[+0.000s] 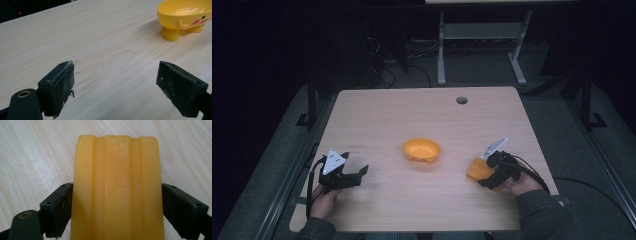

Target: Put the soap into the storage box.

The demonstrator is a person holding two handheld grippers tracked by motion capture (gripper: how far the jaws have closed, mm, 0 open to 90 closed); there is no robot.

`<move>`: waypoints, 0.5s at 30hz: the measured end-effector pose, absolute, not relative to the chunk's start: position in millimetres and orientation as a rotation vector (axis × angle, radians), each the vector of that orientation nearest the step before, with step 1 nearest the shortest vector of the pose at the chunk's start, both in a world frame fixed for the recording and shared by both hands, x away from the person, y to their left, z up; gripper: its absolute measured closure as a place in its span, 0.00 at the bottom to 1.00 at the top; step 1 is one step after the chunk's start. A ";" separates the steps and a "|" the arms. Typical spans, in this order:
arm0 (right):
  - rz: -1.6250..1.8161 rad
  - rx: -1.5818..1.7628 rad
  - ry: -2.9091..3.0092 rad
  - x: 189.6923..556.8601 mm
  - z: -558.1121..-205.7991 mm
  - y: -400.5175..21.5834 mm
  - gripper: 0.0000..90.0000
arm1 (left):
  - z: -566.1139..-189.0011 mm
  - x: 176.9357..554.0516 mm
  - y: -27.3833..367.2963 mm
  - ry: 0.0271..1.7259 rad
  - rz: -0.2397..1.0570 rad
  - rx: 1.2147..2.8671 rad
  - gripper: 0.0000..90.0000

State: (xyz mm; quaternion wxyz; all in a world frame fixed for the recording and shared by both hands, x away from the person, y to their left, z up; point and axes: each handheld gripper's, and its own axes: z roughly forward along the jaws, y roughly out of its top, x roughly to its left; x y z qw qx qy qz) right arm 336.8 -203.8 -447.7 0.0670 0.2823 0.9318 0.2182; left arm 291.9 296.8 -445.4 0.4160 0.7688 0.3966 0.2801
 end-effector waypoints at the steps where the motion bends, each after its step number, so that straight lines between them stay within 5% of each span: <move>1: 0.659 0.852 2.814 337.4 -447.9 -203.0 0.17 | -445.4 292.0 296.7 0.997 0.703 1.930 0.16; 15: 0.612 0.830 2.843 341.8 -451.6 -198.3 0.19 | -445.0 291.9 296.9 0.994 0.703 1.931 0.16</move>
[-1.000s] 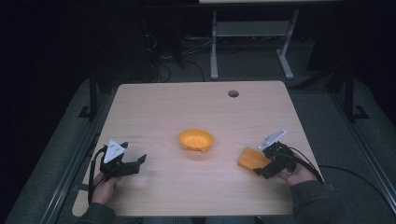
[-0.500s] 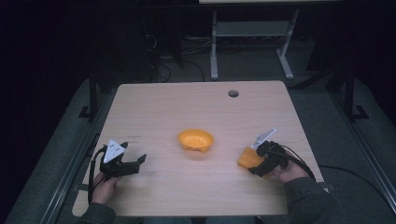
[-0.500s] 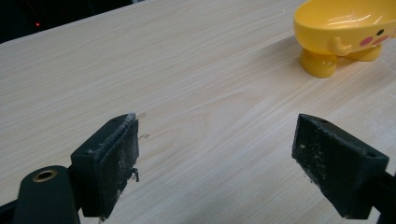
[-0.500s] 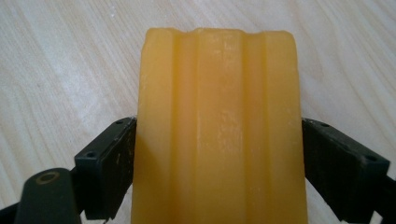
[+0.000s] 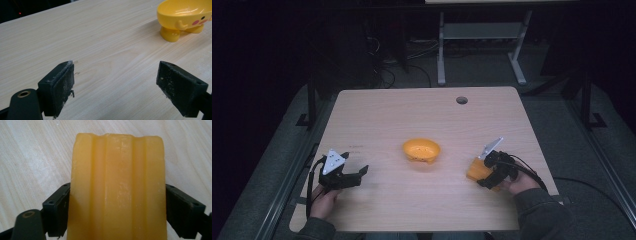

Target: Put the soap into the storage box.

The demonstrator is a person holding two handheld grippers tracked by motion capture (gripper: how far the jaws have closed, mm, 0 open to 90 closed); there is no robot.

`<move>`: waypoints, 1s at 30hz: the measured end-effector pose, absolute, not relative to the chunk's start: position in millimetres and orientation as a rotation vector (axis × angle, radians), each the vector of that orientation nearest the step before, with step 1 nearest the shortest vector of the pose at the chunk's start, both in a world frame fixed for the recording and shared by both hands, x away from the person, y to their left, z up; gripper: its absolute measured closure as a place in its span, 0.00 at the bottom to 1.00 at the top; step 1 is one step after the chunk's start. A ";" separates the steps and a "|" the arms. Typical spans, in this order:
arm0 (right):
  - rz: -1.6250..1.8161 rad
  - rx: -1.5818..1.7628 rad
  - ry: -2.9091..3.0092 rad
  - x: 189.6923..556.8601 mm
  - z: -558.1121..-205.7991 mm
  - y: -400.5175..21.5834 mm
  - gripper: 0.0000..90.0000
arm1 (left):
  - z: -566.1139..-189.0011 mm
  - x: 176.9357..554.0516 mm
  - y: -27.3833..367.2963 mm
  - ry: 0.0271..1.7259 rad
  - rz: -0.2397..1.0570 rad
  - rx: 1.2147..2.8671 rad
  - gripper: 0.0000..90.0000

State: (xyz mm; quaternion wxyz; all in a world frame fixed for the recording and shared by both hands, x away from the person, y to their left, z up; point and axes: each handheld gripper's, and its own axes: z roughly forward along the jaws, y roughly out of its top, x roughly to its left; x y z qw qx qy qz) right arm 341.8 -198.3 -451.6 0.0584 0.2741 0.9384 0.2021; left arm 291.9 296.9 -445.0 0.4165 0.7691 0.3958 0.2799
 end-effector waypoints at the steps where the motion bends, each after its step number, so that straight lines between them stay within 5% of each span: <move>1: 0.610 0.830 2.844 341.9 -451.9 -198.1 0.19 | -445.0 291.9 297.0 0.994 0.704 1.932 0.16; 30: 0.602 0.814 2.846 341.5 -451.7 -196.2 0.22 | -444.6 291.8 297.1 0.997 0.701 1.927 0.16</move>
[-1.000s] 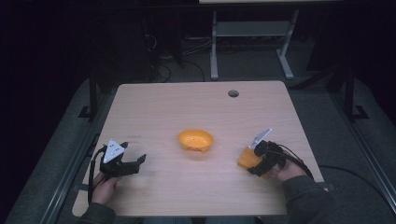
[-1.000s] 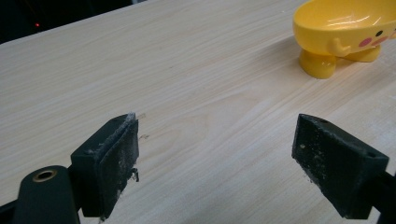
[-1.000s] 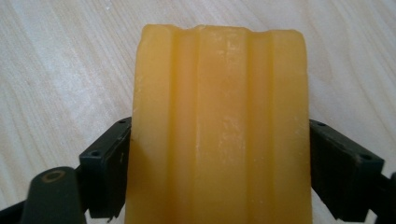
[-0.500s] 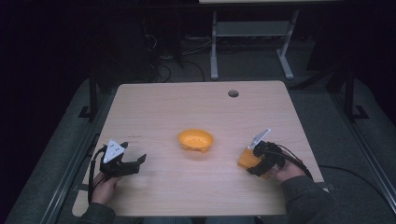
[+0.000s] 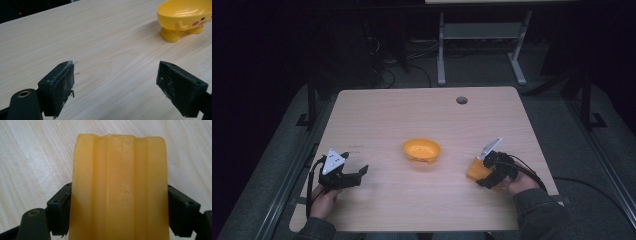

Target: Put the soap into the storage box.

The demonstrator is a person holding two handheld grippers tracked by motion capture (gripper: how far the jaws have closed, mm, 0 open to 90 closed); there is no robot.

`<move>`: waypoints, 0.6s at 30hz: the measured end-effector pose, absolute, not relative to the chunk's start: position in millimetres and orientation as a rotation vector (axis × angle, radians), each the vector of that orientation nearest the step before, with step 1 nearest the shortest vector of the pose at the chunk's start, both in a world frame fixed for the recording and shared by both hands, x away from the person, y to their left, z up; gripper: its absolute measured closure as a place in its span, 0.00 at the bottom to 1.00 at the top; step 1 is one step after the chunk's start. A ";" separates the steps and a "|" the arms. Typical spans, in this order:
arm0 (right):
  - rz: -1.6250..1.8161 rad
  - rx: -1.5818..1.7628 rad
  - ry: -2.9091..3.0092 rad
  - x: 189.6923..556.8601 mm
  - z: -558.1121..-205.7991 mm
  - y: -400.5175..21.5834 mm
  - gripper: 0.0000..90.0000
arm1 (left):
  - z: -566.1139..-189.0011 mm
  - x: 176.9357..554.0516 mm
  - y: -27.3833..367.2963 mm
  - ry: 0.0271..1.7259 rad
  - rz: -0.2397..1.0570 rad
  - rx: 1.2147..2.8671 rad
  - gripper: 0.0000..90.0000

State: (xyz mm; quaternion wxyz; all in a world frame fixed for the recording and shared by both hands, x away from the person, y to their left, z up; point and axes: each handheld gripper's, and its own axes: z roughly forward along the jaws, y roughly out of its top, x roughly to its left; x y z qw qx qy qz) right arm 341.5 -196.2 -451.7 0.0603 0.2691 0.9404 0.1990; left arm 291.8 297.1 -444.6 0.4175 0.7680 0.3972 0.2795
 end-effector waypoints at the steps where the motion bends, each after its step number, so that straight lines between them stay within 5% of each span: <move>1: 0.599 0.813 2.845 341.1 -451.5 -195.7 0.22 | -444.5 291.8 297.1 0.997 0.701 1.927 0.16; 18: 0.668 0.751 2.828 339.2 -437.3 -194.5 0.23 | -444.3 291.7 297.6 0.997 0.699 1.924 0.16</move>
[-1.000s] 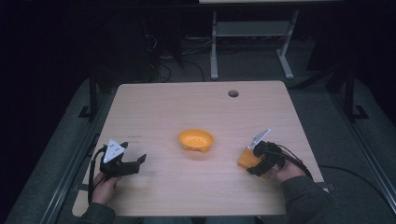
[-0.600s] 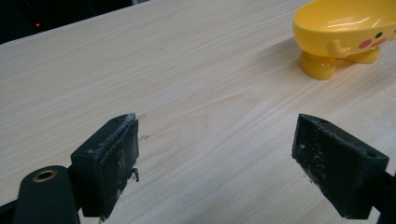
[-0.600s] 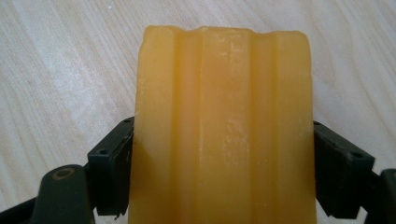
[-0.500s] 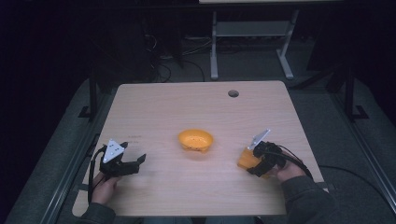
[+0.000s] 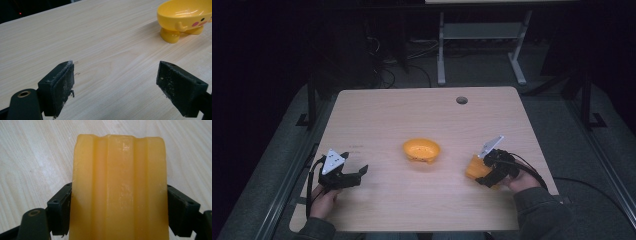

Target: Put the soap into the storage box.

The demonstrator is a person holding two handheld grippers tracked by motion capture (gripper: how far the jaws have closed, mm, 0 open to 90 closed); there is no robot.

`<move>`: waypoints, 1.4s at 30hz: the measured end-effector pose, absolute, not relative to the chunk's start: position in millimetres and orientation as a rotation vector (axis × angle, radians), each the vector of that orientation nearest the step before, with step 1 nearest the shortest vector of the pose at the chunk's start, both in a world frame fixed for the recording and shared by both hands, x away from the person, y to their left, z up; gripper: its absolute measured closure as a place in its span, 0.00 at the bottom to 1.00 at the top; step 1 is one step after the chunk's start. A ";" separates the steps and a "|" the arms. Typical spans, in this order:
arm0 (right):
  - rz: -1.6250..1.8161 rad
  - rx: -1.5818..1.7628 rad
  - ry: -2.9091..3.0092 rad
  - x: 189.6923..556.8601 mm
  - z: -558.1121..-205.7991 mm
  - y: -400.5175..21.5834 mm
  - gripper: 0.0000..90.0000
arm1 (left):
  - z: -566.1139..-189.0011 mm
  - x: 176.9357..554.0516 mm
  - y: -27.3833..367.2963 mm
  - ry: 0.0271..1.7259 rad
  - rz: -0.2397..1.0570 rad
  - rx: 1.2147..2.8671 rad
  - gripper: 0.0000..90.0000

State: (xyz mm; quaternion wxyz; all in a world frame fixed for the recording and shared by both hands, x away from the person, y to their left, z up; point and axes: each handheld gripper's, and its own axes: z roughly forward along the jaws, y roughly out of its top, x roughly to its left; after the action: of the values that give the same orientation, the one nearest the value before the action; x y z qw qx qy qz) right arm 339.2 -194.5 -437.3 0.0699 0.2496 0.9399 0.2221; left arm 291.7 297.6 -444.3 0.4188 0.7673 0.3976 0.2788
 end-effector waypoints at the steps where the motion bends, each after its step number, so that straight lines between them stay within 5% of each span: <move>1: 0.668 0.749 2.827 339.4 -436.5 -194.3 0.23 | -444.2 291.6 297.7 0.997 0.699 1.924 0.16; 42: 0.721 0.668 2.825 363.2 -402.0 -167.3 0.23 | -443.4 291.4 299.8 1.011 0.697 1.896 0.16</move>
State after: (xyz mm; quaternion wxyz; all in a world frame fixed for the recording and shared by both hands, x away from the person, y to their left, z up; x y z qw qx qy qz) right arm 363.2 -167.3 -402.0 0.0754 0.2227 0.9418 0.2405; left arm 291.4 299.8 -443.4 0.4271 0.7590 0.4045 0.2790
